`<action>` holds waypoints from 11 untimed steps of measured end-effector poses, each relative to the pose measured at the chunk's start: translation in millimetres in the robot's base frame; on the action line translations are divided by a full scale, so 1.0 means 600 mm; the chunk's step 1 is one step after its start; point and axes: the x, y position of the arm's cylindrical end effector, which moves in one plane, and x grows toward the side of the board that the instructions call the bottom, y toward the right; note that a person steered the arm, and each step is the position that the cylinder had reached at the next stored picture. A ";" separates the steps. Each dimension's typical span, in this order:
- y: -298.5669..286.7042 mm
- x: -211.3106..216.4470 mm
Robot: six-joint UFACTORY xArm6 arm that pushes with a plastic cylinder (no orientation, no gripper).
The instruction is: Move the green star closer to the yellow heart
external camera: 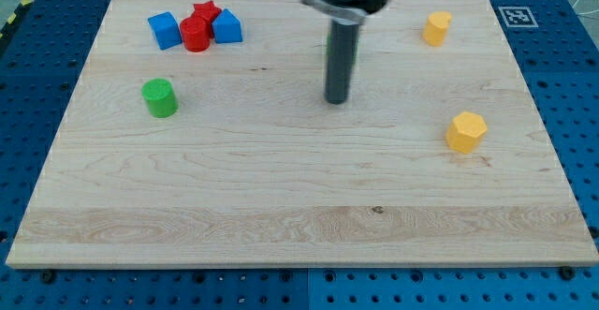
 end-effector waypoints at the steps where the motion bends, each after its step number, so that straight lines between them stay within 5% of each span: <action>1: -0.006 -0.083; 2: 0.030 -0.171; 5: 0.100 -0.103; 8: 0.165 -0.214; 11: 0.235 -0.202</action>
